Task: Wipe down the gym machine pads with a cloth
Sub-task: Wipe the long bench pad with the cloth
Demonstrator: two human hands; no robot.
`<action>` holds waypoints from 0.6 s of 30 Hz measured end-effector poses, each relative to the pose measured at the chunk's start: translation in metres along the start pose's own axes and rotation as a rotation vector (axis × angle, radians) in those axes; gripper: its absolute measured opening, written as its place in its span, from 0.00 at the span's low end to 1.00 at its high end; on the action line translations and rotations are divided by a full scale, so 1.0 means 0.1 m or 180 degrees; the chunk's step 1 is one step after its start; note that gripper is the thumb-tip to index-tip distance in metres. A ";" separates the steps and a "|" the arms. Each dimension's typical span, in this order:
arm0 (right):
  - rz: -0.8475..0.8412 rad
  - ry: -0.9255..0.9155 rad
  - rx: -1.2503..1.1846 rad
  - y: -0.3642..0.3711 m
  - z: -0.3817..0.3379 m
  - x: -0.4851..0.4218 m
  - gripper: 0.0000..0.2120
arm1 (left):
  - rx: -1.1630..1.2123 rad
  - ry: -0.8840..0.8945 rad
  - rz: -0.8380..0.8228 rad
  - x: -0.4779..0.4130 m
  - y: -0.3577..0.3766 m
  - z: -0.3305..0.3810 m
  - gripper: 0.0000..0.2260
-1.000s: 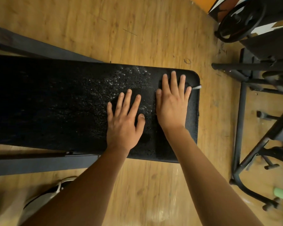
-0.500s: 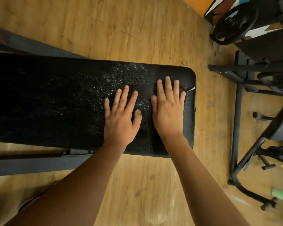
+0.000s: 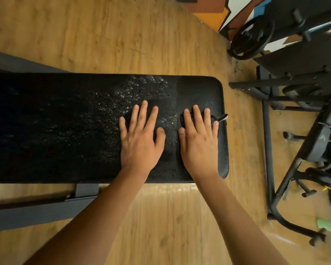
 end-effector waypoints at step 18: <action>0.0244 -0.0313 0.0160 -0.03 -0.12 -1.09 0.22 | -0.0203 0.0660 0.0115 -0.06 0.02 -0.21 0.28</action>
Point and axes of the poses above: each hand's wrist, its own x-axis away from the middle knuckle, its own y-axis out of the palm, z = x × y, the point moved 2 cm from there along -x, towards the middle knuckle, and after that the axes turned 10 degrees about x, right-handed, at the moved point
